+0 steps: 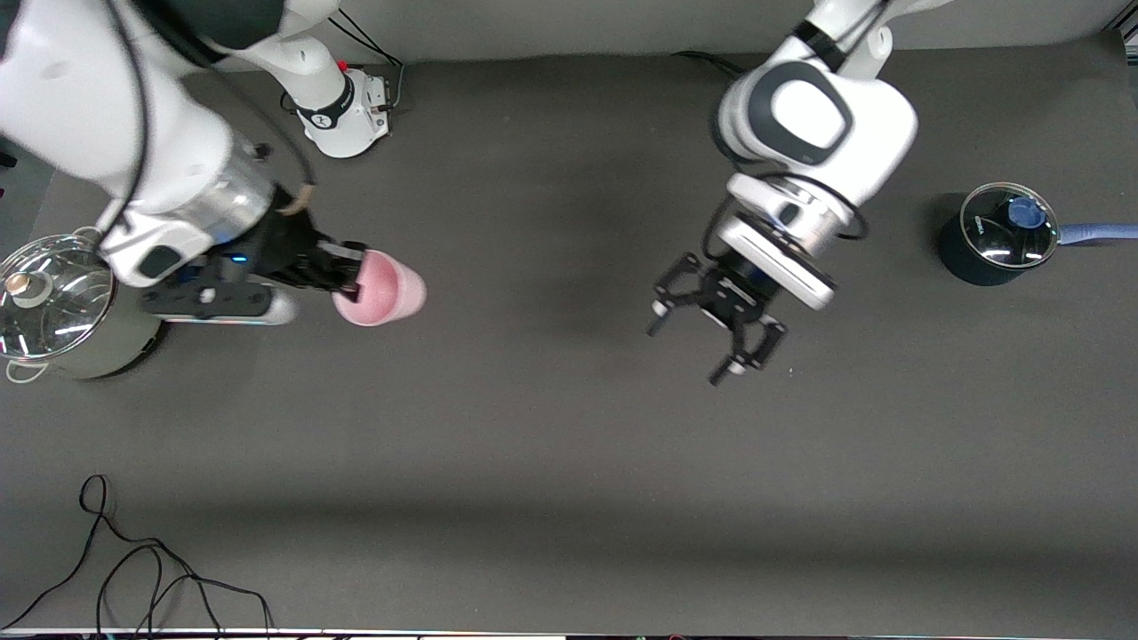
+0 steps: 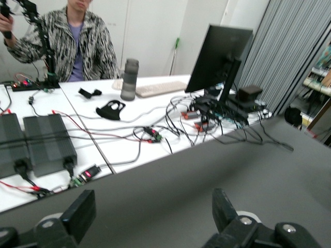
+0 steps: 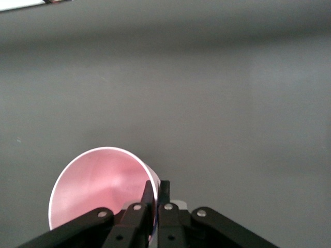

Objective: Transfer pink cup from left to right arm
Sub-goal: 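Lower the cup with the right gripper while the left gripper retracts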

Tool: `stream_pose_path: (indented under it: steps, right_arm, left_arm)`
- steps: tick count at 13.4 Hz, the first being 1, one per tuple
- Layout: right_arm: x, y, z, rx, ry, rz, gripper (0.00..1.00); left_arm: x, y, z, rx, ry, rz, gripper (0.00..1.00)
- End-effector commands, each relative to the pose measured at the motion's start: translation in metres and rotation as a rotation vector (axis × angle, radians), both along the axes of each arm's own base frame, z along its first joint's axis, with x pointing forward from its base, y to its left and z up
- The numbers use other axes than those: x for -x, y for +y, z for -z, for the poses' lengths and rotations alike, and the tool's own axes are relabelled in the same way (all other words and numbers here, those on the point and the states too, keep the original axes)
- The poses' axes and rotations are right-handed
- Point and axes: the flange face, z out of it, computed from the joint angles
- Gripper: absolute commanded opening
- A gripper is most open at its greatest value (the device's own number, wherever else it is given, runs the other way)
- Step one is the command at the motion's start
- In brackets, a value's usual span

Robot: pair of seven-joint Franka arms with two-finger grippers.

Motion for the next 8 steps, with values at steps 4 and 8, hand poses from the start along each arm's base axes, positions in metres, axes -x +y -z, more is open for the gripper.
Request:
stream_pose_path:
  steps: [4, 8]
  right_arm:
    - [-0.015, -0.129, 0.085, 0.050, 0.112, -0.127, 0.00]
    - [-0.006, -0.196, 0.179, 0.045, 0.038, -0.132, 0.00]
  left_arm:
    - [-0.039, 0.124, 0.027, 0.139, -0.016, 0.158, 1.00]
    - [-0.046, 0.210, 0.014, 0.147, 0.180, 0.362, 1.00]
